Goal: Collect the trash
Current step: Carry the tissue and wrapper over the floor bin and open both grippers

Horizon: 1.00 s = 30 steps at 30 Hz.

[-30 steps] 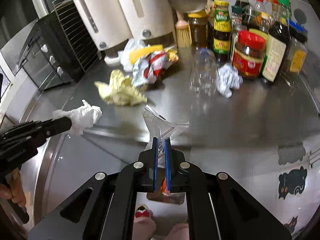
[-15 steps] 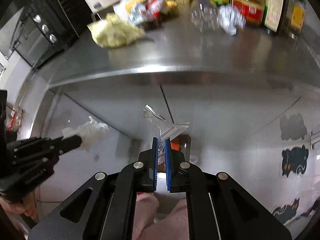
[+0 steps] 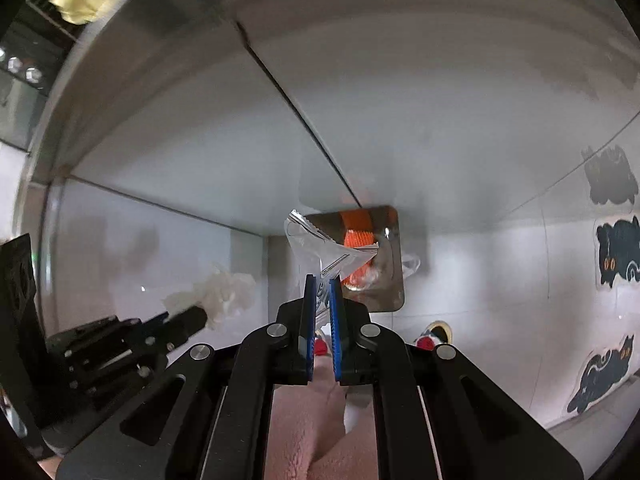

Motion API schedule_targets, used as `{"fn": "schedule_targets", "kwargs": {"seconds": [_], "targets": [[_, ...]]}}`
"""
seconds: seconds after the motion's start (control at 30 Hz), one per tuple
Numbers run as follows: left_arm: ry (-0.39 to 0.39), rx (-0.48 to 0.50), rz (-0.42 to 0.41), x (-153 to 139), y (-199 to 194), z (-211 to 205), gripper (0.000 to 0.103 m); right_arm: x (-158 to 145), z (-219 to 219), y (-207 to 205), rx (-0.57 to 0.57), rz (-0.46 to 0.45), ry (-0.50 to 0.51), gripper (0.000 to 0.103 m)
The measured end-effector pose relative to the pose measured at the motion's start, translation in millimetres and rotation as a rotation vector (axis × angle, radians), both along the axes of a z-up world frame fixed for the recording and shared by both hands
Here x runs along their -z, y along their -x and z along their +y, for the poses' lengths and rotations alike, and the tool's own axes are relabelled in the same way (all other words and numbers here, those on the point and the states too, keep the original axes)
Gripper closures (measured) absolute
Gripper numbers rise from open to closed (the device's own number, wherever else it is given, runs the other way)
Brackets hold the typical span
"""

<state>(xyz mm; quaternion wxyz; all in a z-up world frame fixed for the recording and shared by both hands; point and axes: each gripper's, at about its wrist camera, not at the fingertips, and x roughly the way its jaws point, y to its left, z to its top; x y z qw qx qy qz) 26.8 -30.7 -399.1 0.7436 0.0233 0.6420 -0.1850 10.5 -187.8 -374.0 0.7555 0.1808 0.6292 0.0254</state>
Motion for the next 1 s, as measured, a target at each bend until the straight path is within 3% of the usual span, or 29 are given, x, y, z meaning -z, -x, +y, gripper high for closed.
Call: {"fn": "schedule_targets", "kwargs": {"seconds": [0.27, 0.4, 0.7, 0.77, 0.9, 1.0], "targets": [[-0.016, -0.003, 0.059, 44, -17, -7, 0.094, 53, 5, -24, 0.008, 0.098, 0.006, 0.092], [-0.014, -0.004, 0.068, 50, -22, -7, 0.094, 58, 2, -34, 0.026, 0.107, -0.007, 0.092], [-0.011, -0.01, 0.063, 52, -31, -8, 0.069, 57, 2, -40, 0.006, 0.116, -0.011, 0.088], [-0.013, -0.011, 0.06, 50, -30, -6, 0.065, 56, 0, -39, 0.009, 0.111, -0.009, 0.073], [-0.024, -0.017, 0.049, 45, -30, -1, 0.057, 49, 2, -40, 0.009, 0.095, 0.0, 0.06], [-0.029, -0.029, 0.031, 37, -30, 4, 0.048, 38, -1, -37, 0.012, 0.077, 0.002, 0.04]]}}
